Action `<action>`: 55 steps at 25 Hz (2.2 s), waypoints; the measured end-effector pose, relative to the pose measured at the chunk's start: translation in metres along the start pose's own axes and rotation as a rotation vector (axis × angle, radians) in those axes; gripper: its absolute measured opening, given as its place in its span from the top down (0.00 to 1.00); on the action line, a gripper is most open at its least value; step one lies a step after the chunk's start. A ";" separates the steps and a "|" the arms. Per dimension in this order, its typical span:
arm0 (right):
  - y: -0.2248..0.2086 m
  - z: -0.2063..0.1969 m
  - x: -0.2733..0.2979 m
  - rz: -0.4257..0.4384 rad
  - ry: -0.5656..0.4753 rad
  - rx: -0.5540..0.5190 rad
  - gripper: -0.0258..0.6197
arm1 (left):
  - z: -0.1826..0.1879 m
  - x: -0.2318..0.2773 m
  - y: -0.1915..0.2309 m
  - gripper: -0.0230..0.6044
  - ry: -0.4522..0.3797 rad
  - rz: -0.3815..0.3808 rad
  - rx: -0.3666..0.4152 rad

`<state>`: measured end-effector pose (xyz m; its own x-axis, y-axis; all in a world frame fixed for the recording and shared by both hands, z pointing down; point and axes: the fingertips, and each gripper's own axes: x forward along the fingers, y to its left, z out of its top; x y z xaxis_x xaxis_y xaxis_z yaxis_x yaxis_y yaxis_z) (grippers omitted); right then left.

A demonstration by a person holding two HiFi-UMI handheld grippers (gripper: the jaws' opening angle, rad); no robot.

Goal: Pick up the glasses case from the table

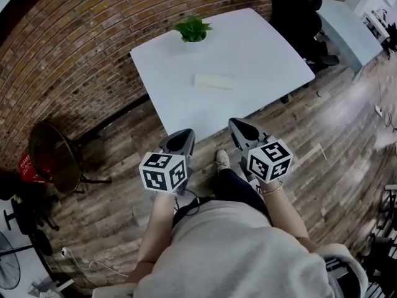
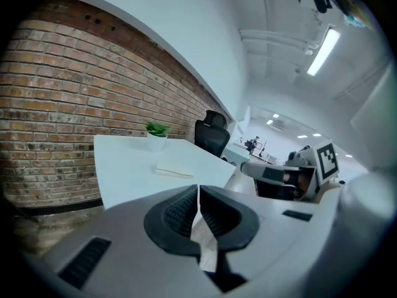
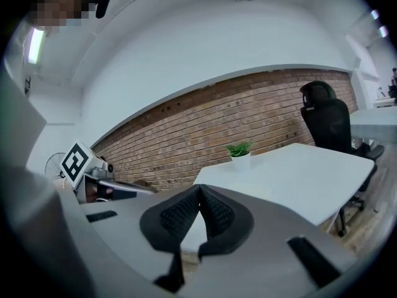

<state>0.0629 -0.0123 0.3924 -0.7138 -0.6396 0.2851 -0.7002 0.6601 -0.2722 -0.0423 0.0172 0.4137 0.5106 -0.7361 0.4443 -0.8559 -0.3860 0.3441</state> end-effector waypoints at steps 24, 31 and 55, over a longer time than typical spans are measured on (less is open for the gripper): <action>-0.137 0.046 0.121 0.229 0.156 -0.053 0.85 | 0.056 0.124 0.063 0.95 0.014 0.246 -0.188; -0.135 0.031 0.139 0.244 0.223 -0.060 0.81 | 0.042 0.130 0.072 0.95 0.060 0.223 -0.215; -0.146 -0.018 0.199 0.236 0.525 -0.359 0.63 | 0.001 0.148 0.139 0.95 0.163 0.115 -0.314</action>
<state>0.0233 -0.2287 0.5058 -0.6819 -0.2466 0.6886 -0.4137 0.9064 -0.0851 -0.0853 -0.1458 0.5265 0.4402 -0.6566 0.6124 -0.8549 -0.0980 0.5095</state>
